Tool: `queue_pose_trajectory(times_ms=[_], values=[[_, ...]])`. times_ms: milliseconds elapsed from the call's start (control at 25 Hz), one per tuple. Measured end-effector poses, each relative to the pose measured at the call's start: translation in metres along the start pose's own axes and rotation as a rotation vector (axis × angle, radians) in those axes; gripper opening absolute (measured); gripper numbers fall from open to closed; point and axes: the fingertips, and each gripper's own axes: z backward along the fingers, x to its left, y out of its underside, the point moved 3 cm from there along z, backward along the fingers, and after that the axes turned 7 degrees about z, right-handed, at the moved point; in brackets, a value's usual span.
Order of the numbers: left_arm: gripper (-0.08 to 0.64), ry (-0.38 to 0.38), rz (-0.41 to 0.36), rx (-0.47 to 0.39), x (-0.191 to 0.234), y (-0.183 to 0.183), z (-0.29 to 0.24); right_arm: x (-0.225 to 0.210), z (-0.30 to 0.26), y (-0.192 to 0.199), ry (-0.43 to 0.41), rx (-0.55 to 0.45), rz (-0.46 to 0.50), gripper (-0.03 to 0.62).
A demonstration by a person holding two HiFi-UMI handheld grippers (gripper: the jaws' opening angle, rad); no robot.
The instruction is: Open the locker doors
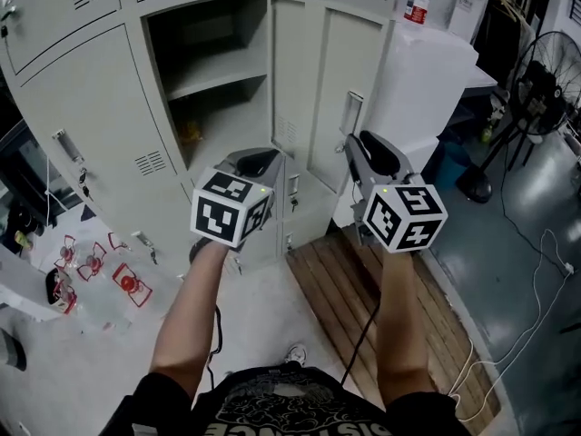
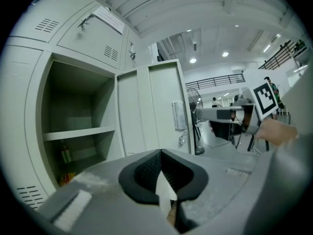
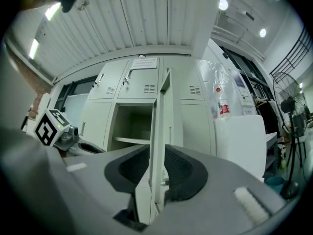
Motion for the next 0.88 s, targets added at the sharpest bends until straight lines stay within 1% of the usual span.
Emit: queue_pose_trajectory(times_ms=[160,360,880], values=[[0.003,-0.017,0.009,-0.011,0.018,0.003,0.033,0.037,-0.003,-0.002,-0.022,0.015,0.002,0.098],[0.003,-0.067,0.033,-0.015,0.052,0.015,0.084,0.099,-0.017,-0.001,-0.082,0.032,-0.001,0.103],[0.003,-0.256,0.094,-0.065,0.155,0.039,0.233,0.276,-0.07,-0.014,-0.298,0.034,0.007,0.126]])
